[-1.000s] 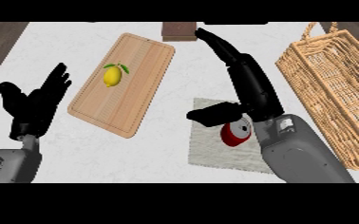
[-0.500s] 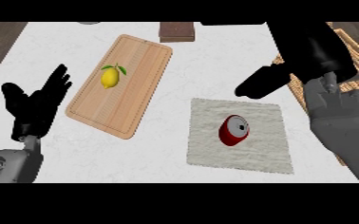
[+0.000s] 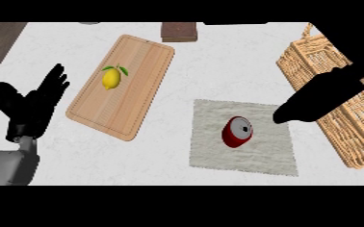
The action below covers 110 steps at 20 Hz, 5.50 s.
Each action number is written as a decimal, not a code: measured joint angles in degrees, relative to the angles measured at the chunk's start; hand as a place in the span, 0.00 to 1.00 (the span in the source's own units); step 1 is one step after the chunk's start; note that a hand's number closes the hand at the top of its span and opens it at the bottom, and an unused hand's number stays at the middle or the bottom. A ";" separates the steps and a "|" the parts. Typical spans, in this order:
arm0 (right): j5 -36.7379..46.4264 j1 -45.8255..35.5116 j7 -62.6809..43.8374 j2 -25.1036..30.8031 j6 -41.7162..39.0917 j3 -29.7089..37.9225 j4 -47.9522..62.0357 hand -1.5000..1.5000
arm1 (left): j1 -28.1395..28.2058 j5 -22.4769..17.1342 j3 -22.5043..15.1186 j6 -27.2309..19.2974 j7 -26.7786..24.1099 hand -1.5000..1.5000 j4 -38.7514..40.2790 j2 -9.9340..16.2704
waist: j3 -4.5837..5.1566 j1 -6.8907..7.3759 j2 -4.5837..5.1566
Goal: Pick the can from the placemat and place it in the basket
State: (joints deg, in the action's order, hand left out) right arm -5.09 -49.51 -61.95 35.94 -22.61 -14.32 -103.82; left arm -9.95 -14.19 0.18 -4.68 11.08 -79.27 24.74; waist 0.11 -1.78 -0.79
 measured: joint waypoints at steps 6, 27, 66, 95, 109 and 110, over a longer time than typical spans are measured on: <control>-10.05 7.80 -2.29 5.91 1.22 5.69 -11.58 0.00 | 0.79 0.47 0.27 0.08 -0.44 0.50 -0.16 -0.89 | -0.07 0.03 0.13; 25.98 39.58 22.41 -11.53 14.84 -1.48 -14.12 0.00 | -0.72 3.49 1.45 2.09 0.82 0.50 -1.01 -3.58 | -0.14 2.00 0.84; 43.73 47.15 39.60 -25.21 8.52 -1.03 2.12 0.00 | -1.35 9.69 8.19 7.23 2.16 0.50 -1.37 -8.68 | -0.12 1.77 0.76; 59.37 18.27 4.99 -35.48 31.55 7.26 34.94 1.00 | -5.64 11.84 6.58 9.41 1.78 0.50 -0.21 -11.31 | -0.09 7.48 2.38; 71.66 -7.53 0.76 -35.58 57.77 6.99 50.98 1.00 | -7.23 12.23 6.34 9.25 2.39 0.50 1.74 -11.60 | 0.02 7.27 1.74; 73.01 -9.37 0.05 -35.55 57.99 7.41 52.43 1.00 | -7.18 12.41 6.39 9.18 2.16 0.50 1.98 -11.51 | 0.04 7.09 1.72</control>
State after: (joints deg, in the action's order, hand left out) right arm 67.92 -58.88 -61.89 0.38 35.38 -6.90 -51.39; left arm -17.13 -1.78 6.56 4.50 13.24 -77.29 13.23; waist 0.15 5.31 0.93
